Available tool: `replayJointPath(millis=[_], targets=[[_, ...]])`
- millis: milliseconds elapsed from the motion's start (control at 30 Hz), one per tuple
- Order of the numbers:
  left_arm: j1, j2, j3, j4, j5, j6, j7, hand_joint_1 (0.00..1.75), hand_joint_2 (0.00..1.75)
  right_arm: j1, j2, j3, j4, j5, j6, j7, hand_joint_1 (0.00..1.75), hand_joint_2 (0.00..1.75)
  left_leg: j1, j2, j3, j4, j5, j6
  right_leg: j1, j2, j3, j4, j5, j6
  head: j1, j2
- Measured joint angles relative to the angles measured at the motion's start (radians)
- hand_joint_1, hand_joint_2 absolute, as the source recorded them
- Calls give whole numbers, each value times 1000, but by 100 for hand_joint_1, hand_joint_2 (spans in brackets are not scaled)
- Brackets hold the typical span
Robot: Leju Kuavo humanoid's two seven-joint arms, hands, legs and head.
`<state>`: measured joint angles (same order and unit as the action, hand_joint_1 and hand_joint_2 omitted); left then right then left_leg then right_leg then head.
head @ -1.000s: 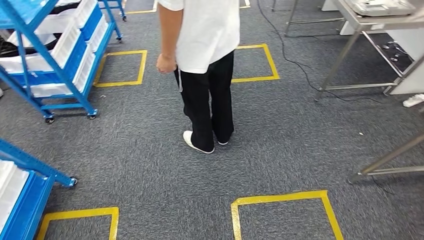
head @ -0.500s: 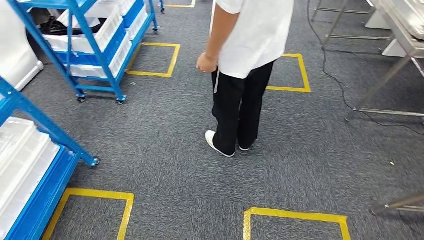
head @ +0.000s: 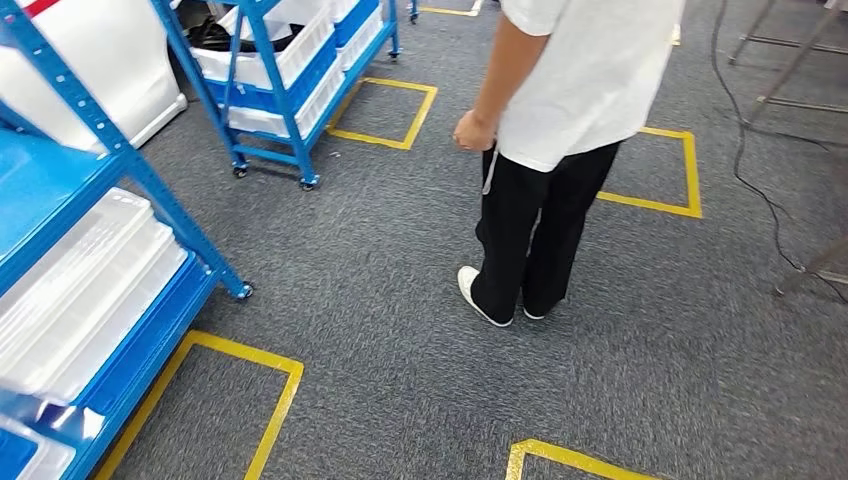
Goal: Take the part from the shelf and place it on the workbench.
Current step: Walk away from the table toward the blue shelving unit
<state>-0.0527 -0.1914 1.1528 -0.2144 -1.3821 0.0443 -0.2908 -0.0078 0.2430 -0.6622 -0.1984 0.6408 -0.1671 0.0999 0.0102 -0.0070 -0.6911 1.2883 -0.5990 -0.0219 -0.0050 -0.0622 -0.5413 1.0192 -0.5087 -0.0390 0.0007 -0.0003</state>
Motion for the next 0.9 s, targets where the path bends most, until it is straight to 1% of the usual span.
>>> replayJointPath(millis=[33,67,100,133,167,200,267,300,333,367,400,433,467,500,533,567,600,633,667,700,733,767,800,833,867,900], targets=[[2,0,0,0,0,0,0,0,0,0,0,0,0,1,0,0,0,0,0,5,20,-38,27,2,1,-14,2,0,-2,1,0,0],[3,0,0,0,0,0,1,0,0,-1,0,0,0,1,0,0,0,0,-1,20,58,-107,63,6,2,-27,6,1,-5,2,0,0],[4,0,0,0,0,0,1,0,0,-1,1,0,0,1,0,0,0,0,-6,46,97,-180,91,13,4,-39,10,1,-9,5,0,0],[2,0,0,0,0,0,1,0,0,-1,2,0,0,1,0,0,0,0,-10,68,128,-238,109,21,5,-49,14,1,-12,9,0,0],[1,0,0,0,0,0,1,0,0,-1,2,0,0,1,0,0,0,0,-15,84,144,-271,117,27,5,-59,18,1,-14,15,0,0],[0,0,0,0,0,1,1,0,0,-2,2,0,0,1,0,0,0,0,-19,88,148,-281,115,33,4,-69,22,0,-16,20,0,0],[2,1,0,0,0,1,2,0,0,-7,3,0,0,1,0,0,0,0,-19,65,150,-290,121,41,2,-85,30,-3,-19,31,0,0],[2,1,0,0,0,1,2,0,0,-8,3,0,0,1,0,0,0,0,-15,52,154,-298,126,47,0,-65,31,4,-27,37,0,0],[2,1,0,0,0,1,2,0,0,-8,3,-1,0,1,0,-1,0,0,-12,39,158,-305,133,53,-2,-35,25,25,-44,42,0,0],[1,1,0,0,0,1,2,0,0,-7,3,-2,0,1,0,-1,0,0,-9,27,161,-310,138,57,-4,3,6,69,-72,45,1,0],[-1,1,0,0,0,1,2,0,0,-6,2,-2,0,1,0,-1,0,0,-9,13,160,-312,140,60,-7,40,-25,132,-106,48,1,0],[-1,0,0,0,0,0,1,0,0,-5,2,-3,0,1,0,-2,0,0,-9,-1,158,-311,141,62,-8,53,-59,197,-134,49,1,0],[-2,0,0,0,0,0,1,0,0,-4,1,-4,0,1,0,-2,0,0,-10,-17,157,-309,141,62,-8,58,-87,249,-148,51,1,0],[-1,0,0,0,0,-1,1,0,0,-4,0,-5,0,2,0,-2,0,0,-9,-34,157,-307,140,61,-9,60,-100,265,-139,52,1,0],[-1,0,0,0,0,-1,1,0,0,-3,0,-5,0,2,0,-2,0,0,-9,-51,158,-303,138,60,-10,62,-94,241,-109,52,1,0],[0,0,0,0,0,-1,2,0,0,-3,0,-5,0,3,0,-3,0,0,-8,-68,158,-299,135,57,-11,70,-73,184,-66,52,1,0],[0,0,1,0,0,-1,2,0,0,-2,0,-6,0,4,0,-3,0,0,-6,-83,156,-294,132,54,-14,96,-47,121,-32,50,1,0],[-1,0,1,0,0,-1,2,0,0,-1,0,-6,0,5,0,-4,0,0,-6,-97,153,-287,128,49,-16,125,-26,66,-9,49,1,0],[-2,0,1,0,0,-1,2,0,0,-1,0,-7,0,5,0,-4,0,0,-6,-109,148,-282,127,42,-18,147,-15,34,2,47,1,0],[-2,0,1,0,0,-1,3,0,0,-1,0,-8,0,6,0,-5,0,0,-5,-120,142,-279,126,36,-17,162,-12,23,0,44,1,0],[-2,0,1,0,1,-1,3,0,0,-2,0,-8,0,7,1,-5,0,0,-4,-132,137,-278,127,29,-15,155,-13,21,1,40,1,0],[-1,0,1,0,3,-1,3,0,0,-3,1,-8,0,10,2,-5,0,0,-2,-140,134,-279,127,22,-15,140,-11,18,2,34,1,0],[0,0,1,0,5,-1,3,0,0,-3,1,-8,0,14,2,-4,0,0,-2,-128,131,-272,122,17,-15,126,-7,13,3,27,1,0],[-1,0,2,0,7,-1,4,0,0,-2,1,-8,0,18,4,-4,0,0,-2,-103,121,-252,109,12,-16,110,-3,8,5,19,0,0],[-2,0,2,0,9,0,5,0,0,0,2,-8,0,21,5,-4,0,0,-3,-69,101,-208,83,9,-16,92,0,3,5,13,-1,0],[-5,0,2,0,10,0,5,0,0,2,1,-8,0,22,5,-3,0,0,-3,-35,71,-148,52,5,-14,75,2,1,4,9,-2,0]])
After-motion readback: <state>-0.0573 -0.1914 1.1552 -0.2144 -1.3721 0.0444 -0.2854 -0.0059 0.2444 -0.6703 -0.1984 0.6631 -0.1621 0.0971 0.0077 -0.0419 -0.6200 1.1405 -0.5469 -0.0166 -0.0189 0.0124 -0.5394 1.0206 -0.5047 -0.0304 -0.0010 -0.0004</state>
